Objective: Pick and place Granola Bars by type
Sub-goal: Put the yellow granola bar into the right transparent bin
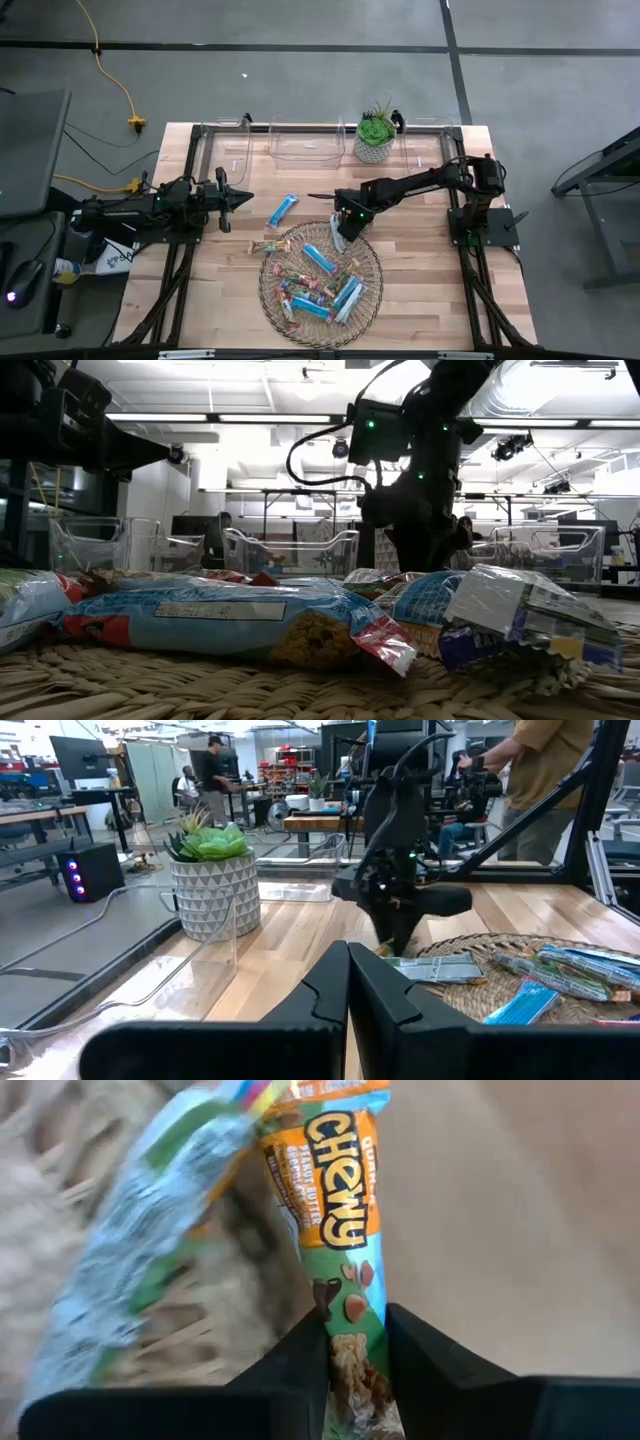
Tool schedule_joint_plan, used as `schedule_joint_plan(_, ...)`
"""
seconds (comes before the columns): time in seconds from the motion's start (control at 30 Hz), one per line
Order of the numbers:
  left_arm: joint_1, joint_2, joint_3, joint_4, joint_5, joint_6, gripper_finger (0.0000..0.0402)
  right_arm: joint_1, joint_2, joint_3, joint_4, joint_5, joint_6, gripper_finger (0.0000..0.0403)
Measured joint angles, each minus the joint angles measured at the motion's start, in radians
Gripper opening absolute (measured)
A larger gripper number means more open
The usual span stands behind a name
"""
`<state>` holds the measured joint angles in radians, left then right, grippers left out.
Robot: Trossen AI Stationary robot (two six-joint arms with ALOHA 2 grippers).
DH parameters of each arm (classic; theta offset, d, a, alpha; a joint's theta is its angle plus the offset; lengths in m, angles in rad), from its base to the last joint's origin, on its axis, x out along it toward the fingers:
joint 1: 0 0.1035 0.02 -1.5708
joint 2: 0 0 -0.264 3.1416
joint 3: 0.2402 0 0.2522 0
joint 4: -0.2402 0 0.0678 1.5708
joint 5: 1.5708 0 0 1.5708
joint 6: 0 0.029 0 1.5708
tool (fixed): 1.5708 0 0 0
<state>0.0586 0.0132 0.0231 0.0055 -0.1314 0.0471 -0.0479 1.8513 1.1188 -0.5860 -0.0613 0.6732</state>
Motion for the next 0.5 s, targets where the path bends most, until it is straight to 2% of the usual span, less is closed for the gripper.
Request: schedule_joint_plan(0.5,0.000,0.000,0.000,0.000,0.000,0.000,0.0003,-0.048,-0.130,0.004,0.012,-0.004,-0.001,0.0078)
